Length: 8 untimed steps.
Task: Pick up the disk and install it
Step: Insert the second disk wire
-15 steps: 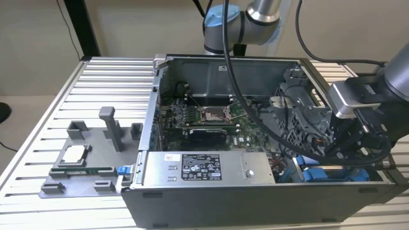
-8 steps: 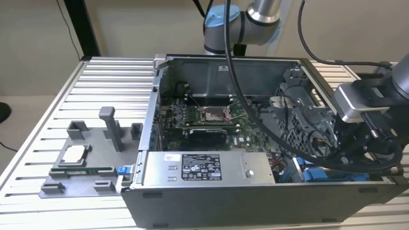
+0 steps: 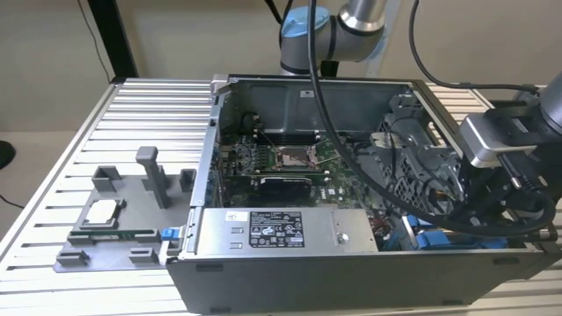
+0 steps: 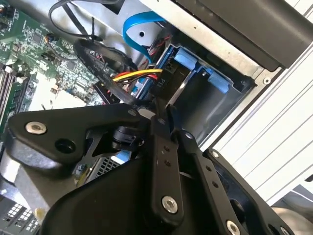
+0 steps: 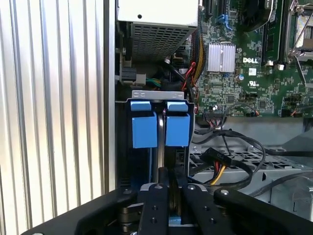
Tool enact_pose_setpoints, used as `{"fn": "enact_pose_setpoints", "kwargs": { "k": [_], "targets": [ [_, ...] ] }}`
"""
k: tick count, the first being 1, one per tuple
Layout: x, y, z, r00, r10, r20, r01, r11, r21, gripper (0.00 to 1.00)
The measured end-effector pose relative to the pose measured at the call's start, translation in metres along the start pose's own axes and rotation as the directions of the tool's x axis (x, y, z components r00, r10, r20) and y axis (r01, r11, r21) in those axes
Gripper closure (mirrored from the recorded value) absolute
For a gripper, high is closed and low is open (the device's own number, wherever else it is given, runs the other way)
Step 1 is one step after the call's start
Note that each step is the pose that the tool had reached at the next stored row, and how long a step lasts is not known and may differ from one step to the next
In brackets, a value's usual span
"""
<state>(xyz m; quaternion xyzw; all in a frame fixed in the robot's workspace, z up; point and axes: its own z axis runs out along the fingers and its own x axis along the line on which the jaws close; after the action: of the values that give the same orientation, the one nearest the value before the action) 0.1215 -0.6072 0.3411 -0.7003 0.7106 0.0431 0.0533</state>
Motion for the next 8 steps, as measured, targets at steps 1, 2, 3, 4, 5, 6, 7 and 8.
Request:
{"fn": "enact_pose_setpoints", "kwargs": {
  "k": [1, 2, 3, 4, 5, 6, 7, 8],
  "targets": [
    [0.0000, 0.0000, 0.0000, 1.0000, 0.000, -0.0001, 0.000, 1.0000, 0.0000, 0.00],
    [0.0000, 0.0000, -0.0001, 1.0000, 0.000, -0.0001, 0.000, 1.0000, 0.0000, 0.00],
    [0.0000, 0.0000, 0.0000, 1.0000, 0.000, 0.0000, 0.000, 1.0000, 0.0000, 0.00],
    [0.0000, 0.0000, -0.0001, 1.0000, 0.000, -0.0002, 0.000, 1.0000, 0.0000, 0.00],
    [0.0000, 0.0000, 0.0000, 1.0000, 0.000, -0.0001, 0.000, 1.0000, 0.0000, 0.00],
    [0.0000, 0.0000, -0.0001, 1.0000, 0.000, -0.0001, 0.000, 1.0000, 0.0000, 0.00],
    [0.0000, 0.0000, -0.0001, 1.0000, 0.000, -0.0002, 0.000, 1.0000, 0.0000, 0.00],
    [0.0000, 0.0000, -0.0001, 1.0000, 0.000, -0.0001, 0.000, 1.0000, 0.0000, 0.00]
  ]
}}
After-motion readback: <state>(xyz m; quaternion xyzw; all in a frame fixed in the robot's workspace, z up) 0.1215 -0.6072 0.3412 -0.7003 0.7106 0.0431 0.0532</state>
